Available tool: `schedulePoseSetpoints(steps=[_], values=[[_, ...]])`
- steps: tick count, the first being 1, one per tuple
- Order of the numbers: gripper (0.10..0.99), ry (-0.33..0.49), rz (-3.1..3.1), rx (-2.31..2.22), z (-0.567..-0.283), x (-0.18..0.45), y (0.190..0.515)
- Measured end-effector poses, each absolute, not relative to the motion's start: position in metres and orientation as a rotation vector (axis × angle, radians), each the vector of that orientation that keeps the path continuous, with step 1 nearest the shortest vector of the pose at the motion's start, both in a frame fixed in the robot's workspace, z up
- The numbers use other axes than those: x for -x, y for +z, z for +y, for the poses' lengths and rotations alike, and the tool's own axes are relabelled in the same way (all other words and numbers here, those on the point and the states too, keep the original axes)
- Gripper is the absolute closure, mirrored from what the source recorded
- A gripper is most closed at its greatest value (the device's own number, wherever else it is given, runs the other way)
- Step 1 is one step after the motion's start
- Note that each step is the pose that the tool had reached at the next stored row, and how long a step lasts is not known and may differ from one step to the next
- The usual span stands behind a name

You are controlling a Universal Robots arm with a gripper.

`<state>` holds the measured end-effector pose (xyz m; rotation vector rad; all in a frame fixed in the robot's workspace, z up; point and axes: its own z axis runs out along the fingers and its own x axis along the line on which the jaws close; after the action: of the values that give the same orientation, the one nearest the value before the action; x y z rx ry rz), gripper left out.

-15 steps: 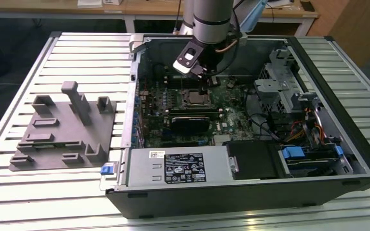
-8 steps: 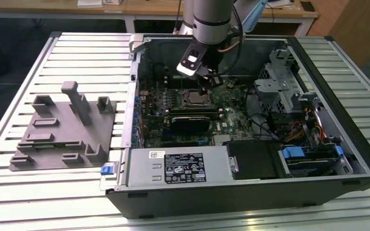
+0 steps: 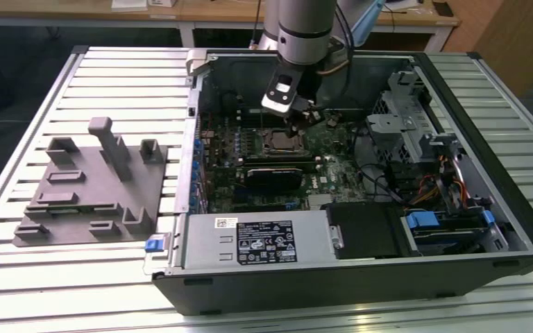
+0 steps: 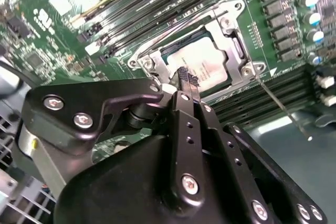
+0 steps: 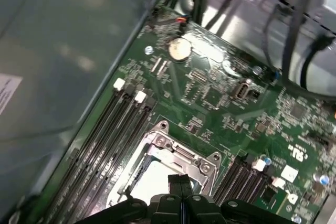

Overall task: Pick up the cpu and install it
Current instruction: 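Close the cpu cover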

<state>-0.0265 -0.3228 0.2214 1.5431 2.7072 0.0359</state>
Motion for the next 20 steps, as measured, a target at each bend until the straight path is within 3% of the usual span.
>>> schedulePoseSetpoints(steps=[20], values=[[0.98,0.042,2.946,-1.028,-0.3228,0.0265,0.2186]])
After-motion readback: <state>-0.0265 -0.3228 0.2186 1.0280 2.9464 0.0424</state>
